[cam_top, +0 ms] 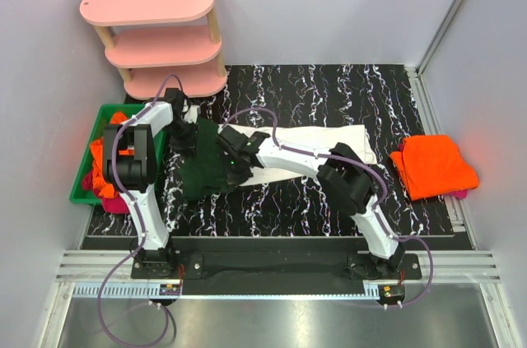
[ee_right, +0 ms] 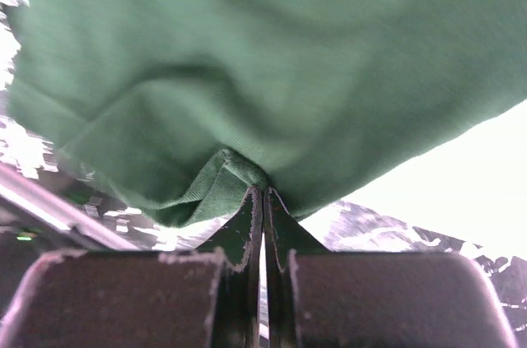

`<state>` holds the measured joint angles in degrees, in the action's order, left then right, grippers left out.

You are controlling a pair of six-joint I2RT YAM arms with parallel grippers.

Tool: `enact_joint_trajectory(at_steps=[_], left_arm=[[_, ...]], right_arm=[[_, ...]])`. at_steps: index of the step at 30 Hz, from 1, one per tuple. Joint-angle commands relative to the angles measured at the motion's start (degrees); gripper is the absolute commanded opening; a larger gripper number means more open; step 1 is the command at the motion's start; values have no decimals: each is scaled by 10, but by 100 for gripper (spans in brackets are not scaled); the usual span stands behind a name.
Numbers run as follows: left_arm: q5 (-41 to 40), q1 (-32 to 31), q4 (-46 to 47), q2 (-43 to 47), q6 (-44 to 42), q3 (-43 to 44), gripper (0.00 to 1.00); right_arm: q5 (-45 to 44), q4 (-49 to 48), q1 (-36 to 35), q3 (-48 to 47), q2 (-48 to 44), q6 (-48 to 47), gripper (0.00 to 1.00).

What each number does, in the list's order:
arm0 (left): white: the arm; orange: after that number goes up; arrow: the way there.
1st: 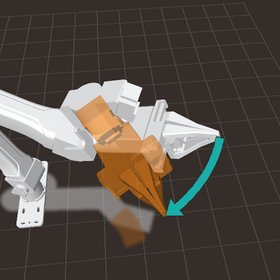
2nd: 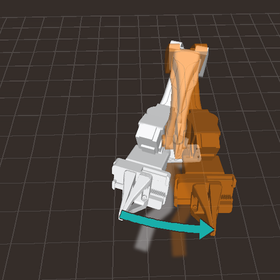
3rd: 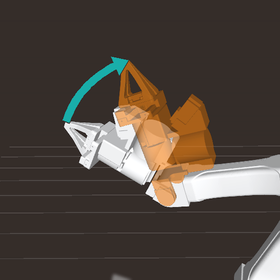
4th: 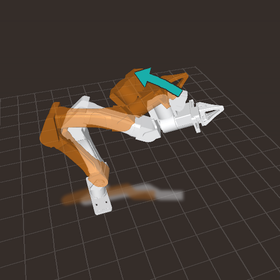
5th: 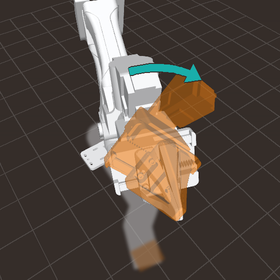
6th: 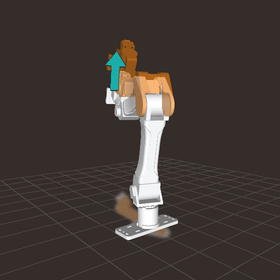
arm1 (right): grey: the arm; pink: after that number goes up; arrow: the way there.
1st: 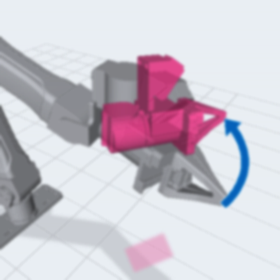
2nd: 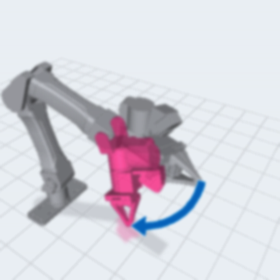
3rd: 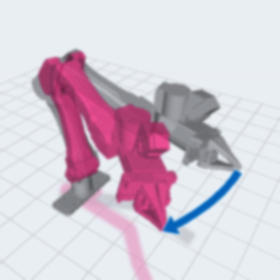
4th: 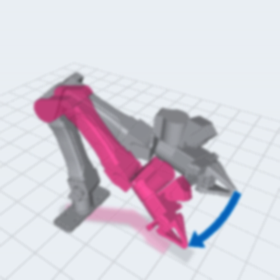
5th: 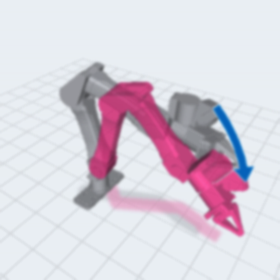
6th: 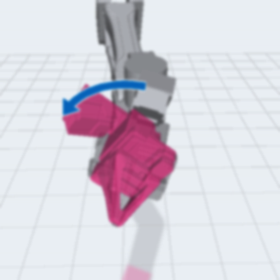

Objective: Fold and stack the t-shirts
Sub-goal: Fold the other side of the tshirt into a rectangle

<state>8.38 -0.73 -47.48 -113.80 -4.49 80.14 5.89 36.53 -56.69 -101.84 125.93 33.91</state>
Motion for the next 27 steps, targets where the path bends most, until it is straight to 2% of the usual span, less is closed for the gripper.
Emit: enact_joint_trajectory(at_steps=[1,4,5,6,7,9,10,13,14,16,19,23,27], left_arm=[[8,3,13,-10,-2,16,34],[11,3,13,-9,-2,17,35],[14,3,12,-9,-2,17,35],[16,3,12,-7,-2,18,36],[24,3,13,-1,-3,18,38],[30,3,13,9,-3,19,41],[39,3,13,23,-3,21,42],[60,3,13,55,3,34,45],[66,3,13,65,8,41,47],[84,3,13,78,14,48,48],[104,1,9,97,25,53,48],[103,-19,8,96,28,42,48],[91,-42,5,73,22,32,46]], right_arm=[[4,-29,-11,52,-61,12,0],[-6,-33,-11,74,-67,15,1],[-13,-34,-12,74,-69,15,5],[-31,-35,-11,71,-74,15,15],[-42,-35,-11,66,-76,16,21],[-76,-34,-11,35,-83,6,29],[-83,-33,-8,6,-84,2,40],[-96,-29,6,-55,-82,-9,54],[-101,-19,10,-70,-79,-16,55],[-127,-9,27,-88,-71,-19,56],[-149,2,68,-65,-67,-14,53],[-135,9,125,-16,-52,-7,33],[-143,13,151,3,-26,-20,26]])
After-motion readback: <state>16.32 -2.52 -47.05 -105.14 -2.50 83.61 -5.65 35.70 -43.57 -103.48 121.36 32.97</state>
